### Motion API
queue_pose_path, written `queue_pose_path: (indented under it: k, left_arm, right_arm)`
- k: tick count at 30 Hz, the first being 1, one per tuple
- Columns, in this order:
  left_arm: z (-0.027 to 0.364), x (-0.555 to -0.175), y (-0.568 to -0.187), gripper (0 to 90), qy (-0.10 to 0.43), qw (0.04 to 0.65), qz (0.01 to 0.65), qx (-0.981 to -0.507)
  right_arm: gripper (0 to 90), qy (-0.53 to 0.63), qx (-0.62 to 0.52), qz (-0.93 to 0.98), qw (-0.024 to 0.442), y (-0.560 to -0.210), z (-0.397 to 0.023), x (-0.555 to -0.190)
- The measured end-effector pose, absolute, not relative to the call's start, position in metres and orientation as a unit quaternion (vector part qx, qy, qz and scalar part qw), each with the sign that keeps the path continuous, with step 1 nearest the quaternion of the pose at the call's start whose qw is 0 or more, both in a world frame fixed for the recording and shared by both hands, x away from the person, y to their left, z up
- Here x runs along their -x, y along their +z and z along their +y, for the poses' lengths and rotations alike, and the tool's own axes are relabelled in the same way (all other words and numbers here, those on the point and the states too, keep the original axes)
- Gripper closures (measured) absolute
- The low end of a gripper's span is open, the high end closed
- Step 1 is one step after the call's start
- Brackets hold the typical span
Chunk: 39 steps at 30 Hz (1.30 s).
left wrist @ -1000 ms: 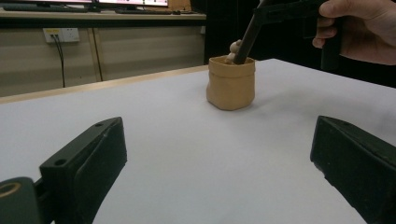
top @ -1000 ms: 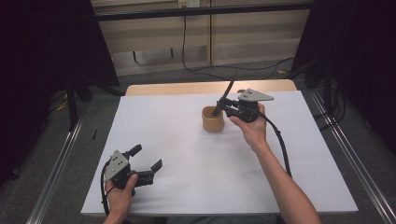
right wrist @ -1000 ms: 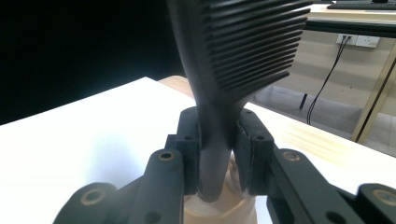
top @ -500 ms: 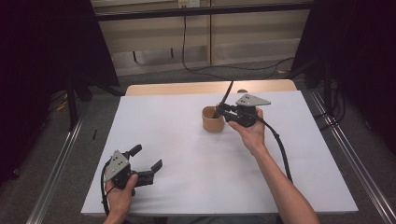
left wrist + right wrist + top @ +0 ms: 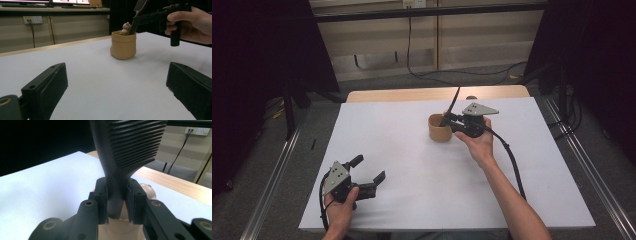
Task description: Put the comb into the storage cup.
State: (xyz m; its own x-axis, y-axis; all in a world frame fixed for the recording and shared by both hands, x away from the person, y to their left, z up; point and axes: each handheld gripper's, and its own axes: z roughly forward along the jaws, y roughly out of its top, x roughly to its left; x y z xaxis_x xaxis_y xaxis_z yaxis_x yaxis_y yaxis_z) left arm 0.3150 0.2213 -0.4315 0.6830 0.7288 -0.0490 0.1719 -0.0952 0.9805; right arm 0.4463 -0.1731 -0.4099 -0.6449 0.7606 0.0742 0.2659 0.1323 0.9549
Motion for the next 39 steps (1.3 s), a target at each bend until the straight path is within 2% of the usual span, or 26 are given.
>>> queue_pose_path:
  k: [31, 39]
  left_arm:
    - [0.220, -0.315, -0.432, 3.8, 0.232, 0.592, 0.324, -0.701]
    - [0.220, -0.316, -0.432, 3.7, 0.232, 0.590, 0.322, -0.703]
  right_arm:
    - [72.5, 0.549, -0.372, 0.715, 0.223, -0.426, -0.173, -0.448]
    - [69.7, 0.550, -0.377, 0.711, 0.224, -0.426, -0.176, -0.446]
